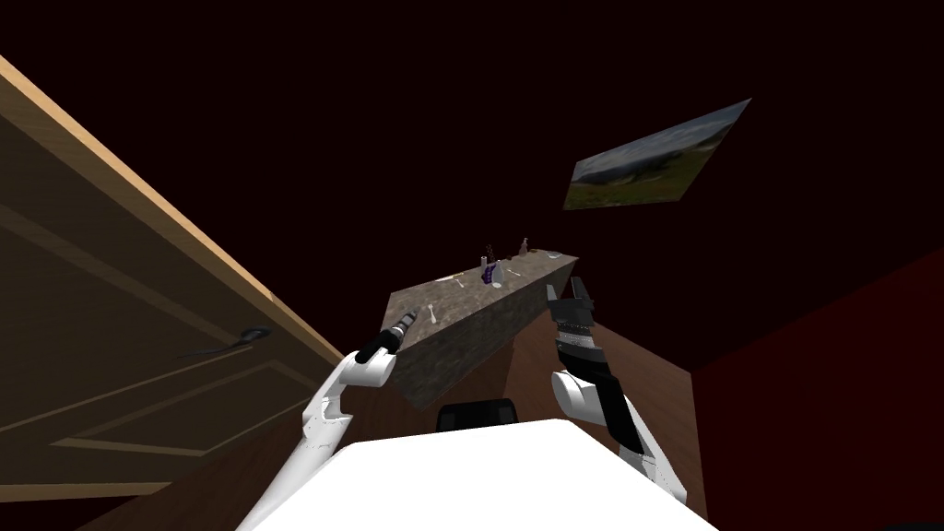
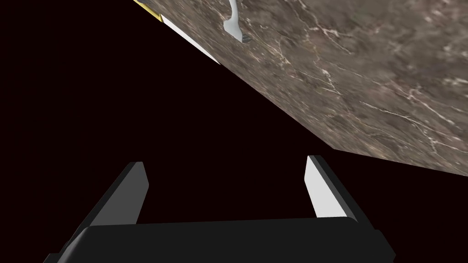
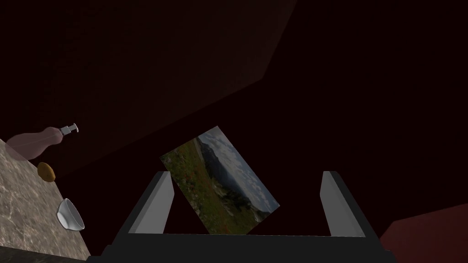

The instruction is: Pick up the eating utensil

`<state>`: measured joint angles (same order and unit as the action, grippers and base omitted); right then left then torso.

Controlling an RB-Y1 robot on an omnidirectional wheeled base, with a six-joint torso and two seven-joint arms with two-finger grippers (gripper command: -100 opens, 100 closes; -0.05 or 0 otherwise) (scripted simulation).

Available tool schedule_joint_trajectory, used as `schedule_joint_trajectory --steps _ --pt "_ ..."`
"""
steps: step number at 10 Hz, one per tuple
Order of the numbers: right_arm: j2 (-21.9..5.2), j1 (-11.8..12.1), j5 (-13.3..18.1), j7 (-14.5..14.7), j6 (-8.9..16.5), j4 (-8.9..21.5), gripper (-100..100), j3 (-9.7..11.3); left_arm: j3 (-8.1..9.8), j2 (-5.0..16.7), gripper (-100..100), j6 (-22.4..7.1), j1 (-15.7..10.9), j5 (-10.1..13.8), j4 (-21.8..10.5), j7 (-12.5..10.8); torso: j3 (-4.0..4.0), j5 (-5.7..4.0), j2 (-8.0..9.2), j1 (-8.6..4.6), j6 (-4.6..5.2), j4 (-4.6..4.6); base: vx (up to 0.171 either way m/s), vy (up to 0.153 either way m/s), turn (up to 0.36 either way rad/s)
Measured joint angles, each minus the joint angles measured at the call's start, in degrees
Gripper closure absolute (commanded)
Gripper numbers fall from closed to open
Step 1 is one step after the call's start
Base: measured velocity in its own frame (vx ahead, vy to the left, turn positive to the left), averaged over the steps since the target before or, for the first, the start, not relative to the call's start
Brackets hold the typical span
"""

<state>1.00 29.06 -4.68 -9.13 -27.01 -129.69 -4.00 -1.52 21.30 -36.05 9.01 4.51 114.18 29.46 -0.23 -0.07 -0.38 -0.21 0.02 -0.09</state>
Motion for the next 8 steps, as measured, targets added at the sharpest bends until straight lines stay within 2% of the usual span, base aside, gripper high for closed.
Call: schedule_joint_trajectory --steps 8 --pt "0.0 0.0 0.0 0.0 0.0 0.0 0 0.0 3.78 1.3 -100 -11.3 -4.0 3.3 -4.9 5.0 -0.03 0.02 -0.04 0.12 0.0 -0.01 0.071 -0.066 0.003"
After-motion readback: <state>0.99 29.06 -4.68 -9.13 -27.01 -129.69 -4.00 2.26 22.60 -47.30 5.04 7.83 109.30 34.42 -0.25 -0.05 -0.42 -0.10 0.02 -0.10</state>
